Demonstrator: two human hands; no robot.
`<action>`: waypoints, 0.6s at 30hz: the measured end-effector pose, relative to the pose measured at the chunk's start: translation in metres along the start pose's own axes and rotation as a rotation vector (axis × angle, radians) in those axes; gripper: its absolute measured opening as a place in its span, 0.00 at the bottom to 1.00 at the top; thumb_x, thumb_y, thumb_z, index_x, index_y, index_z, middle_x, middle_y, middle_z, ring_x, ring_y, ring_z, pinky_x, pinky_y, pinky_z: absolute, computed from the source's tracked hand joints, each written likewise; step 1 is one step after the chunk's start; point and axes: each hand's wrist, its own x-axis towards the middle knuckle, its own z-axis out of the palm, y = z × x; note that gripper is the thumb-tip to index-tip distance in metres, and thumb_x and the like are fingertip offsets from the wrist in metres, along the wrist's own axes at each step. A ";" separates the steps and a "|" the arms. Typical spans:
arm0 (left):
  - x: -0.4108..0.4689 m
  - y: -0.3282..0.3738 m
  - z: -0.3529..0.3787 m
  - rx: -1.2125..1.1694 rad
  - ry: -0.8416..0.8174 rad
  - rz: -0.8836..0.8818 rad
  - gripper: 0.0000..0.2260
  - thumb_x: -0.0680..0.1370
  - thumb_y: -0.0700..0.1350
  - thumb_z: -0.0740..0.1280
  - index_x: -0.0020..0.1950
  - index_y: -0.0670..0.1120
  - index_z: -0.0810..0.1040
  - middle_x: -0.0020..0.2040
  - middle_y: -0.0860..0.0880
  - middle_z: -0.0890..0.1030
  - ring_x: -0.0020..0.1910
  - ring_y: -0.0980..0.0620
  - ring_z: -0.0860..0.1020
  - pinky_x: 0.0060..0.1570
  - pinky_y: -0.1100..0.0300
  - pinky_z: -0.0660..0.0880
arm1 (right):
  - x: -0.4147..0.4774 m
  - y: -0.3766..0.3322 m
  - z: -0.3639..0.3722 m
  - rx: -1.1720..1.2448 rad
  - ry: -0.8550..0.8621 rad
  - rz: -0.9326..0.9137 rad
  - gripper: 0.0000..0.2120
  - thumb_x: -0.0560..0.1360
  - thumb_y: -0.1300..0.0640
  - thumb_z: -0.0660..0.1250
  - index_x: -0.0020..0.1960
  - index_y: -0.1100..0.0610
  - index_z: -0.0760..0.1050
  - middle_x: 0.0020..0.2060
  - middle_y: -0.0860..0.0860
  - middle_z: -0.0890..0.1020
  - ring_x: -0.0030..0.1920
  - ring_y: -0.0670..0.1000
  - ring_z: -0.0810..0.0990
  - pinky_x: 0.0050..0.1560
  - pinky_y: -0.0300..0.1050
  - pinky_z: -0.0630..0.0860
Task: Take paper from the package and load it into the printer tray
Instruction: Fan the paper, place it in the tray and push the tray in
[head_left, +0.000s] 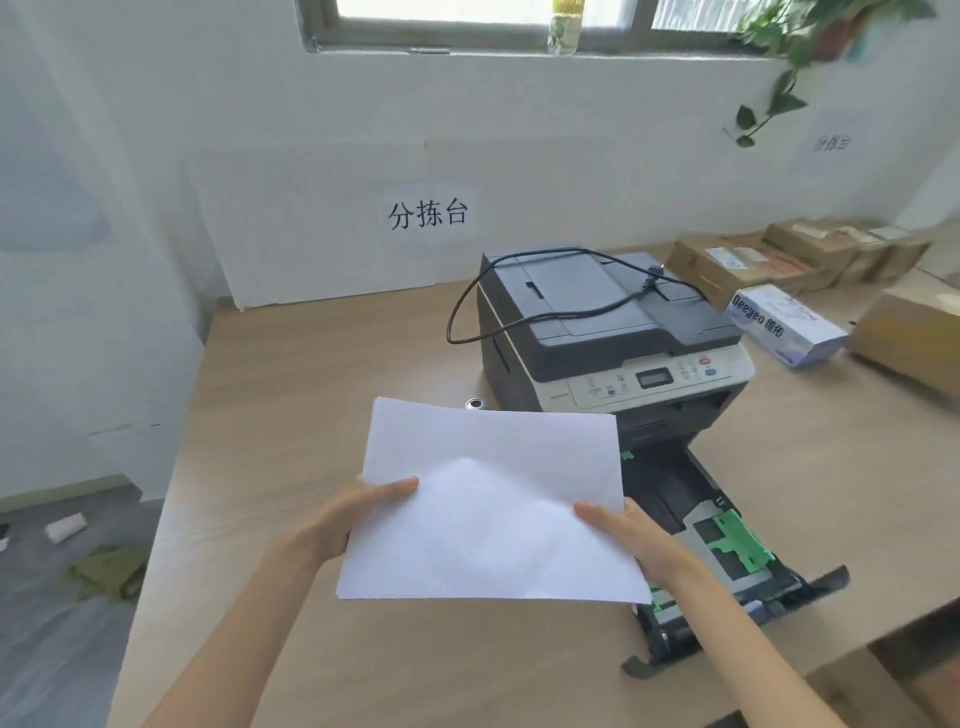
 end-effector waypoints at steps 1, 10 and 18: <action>0.001 0.001 0.007 -0.035 0.008 -0.006 0.31 0.63 0.57 0.77 0.61 0.44 0.78 0.55 0.42 0.84 0.53 0.41 0.82 0.49 0.49 0.80 | -0.007 0.004 -0.003 0.010 0.029 -0.001 0.17 0.74 0.53 0.67 0.61 0.58 0.76 0.55 0.57 0.83 0.55 0.60 0.82 0.51 0.53 0.80; 0.011 -0.049 0.111 -0.246 -0.216 0.043 0.34 0.69 0.65 0.67 0.70 0.48 0.69 0.67 0.42 0.76 0.66 0.41 0.74 0.61 0.44 0.74 | -0.059 0.054 -0.046 0.226 0.340 -0.058 0.18 0.75 0.52 0.66 0.64 0.55 0.72 0.57 0.55 0.82 0.54 0.56 0.82 0.47 0.49 0.80; 0.028 -0.120 0.297 -0.001 0.053 0.015 0.14 0.80 0.44 0.62 0.64 0.43 0.72 0.57 0.46 0.82 0.54 0.47 0.81 0.46 0.55 0.81 | -0.098 0.096 -0.081 0.425 0.631 -0.104 0.19 0.75 0.56 0.67 0.65 0.58 0.71 0.58 0.57 0.80 0.56 0.59 0.80 0.57 0.58 0.77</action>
